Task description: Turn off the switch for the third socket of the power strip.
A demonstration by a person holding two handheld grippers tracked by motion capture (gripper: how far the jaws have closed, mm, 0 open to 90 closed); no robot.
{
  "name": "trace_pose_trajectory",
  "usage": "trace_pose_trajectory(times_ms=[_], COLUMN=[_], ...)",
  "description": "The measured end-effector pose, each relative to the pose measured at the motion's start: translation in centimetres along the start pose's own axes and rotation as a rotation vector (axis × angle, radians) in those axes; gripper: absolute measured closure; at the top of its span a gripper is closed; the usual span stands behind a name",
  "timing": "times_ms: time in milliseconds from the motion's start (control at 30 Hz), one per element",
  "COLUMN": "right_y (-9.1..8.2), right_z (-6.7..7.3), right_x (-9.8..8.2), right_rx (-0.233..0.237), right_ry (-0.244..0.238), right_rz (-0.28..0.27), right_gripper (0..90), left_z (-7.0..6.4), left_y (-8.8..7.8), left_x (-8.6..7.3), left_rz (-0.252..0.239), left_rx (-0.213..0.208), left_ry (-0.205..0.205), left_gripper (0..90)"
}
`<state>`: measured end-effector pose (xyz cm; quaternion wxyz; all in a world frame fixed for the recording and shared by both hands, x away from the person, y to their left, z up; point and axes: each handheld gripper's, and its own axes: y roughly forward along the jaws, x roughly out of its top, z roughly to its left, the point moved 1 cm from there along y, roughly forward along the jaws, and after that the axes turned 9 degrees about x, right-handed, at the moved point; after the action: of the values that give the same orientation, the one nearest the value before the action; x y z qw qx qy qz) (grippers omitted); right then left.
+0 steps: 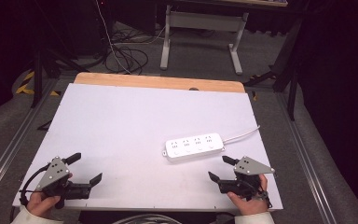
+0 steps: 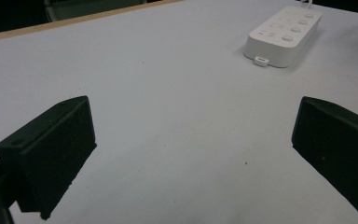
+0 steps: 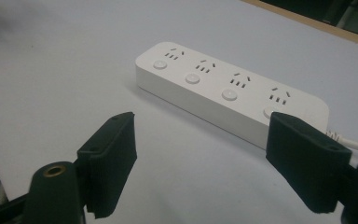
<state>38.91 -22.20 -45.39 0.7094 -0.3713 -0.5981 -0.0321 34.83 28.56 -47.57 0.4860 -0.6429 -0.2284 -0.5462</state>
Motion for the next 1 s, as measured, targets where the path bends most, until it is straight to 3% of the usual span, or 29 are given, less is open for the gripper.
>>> trace_pose_trajectory(times_ms=[233, 800, 1000], right_y=[-0.06, -0.19, -0.25], right_z=[0.02, 0.01, 0.02], right_x=[0.01, 0.15, 0.64], right_rx=[-0.002, -0.006, -0.007], right_ry=[-0.001, -0.002, -0.008], right_rz=[-0.003, -0.001, 0.009], right_gripper=[24.7, 25.0, 26.7], left_z=[0.0, -0.05, -0.11], left_y=[-0.06, -0.17, -0.16], left_x=[-0.02, 0.08, 0.1], left_rz=[-0.006, -0.006, -0.004], left_rx=[0.013, 0.014, 0.018], left_ry=[0.025, 0.023, 0.041], left_gripper=[0.1, 0.1, 0.1])
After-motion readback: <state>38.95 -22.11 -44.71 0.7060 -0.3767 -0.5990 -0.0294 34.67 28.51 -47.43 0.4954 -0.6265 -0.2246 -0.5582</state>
